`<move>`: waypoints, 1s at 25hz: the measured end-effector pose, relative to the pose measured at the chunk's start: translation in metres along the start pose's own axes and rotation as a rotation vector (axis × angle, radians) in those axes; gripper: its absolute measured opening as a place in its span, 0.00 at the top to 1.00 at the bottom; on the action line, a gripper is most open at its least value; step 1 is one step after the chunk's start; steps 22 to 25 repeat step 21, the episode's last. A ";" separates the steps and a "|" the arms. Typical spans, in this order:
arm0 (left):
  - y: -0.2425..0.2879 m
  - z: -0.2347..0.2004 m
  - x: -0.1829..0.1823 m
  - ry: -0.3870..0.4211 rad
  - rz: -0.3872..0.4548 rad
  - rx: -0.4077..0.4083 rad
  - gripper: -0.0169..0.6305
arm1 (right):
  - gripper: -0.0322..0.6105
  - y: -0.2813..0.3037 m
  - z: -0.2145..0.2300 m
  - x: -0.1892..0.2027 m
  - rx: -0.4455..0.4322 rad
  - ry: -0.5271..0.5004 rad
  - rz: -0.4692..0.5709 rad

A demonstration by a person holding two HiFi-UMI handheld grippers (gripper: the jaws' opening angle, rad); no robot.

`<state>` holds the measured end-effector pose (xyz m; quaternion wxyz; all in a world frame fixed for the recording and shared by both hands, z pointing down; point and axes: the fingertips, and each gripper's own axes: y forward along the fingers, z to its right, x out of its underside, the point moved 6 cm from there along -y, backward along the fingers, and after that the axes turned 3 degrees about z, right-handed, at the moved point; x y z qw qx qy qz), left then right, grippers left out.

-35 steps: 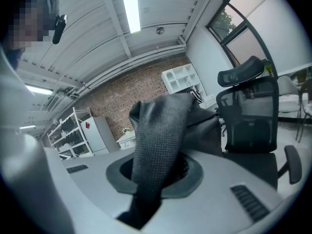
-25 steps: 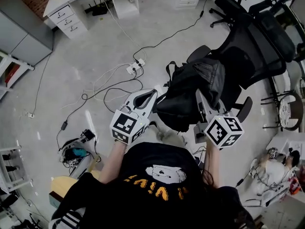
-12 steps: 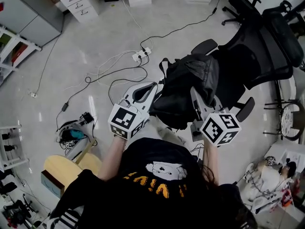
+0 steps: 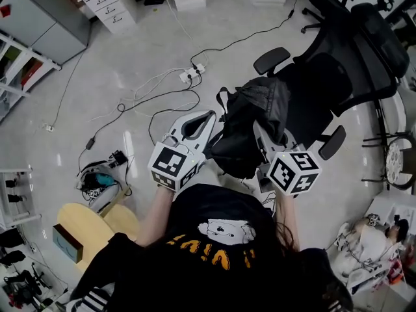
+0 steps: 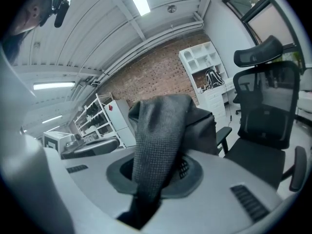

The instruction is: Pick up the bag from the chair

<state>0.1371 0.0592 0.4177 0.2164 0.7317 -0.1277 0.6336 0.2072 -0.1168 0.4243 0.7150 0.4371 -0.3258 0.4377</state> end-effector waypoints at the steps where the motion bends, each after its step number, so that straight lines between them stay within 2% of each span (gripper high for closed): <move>1: 0.000 0.004 -0.001 0.001 0.005 0.001 0.97 | 0.87 -0.003 0.001 0.002 0.000 -0.004 -0.002; 14: 0.011 0.054 -0.005 0.026 0.026 0.069 0.98 | 0.87 -0.044 0.024 0.009 0.046 -0.019 0.023; 25: 0.000 0.051 -0.002 0.055 0.044 0.070 0.98 | 0.87 -0.034 0.032 0.002 0.021 -0.070 0.011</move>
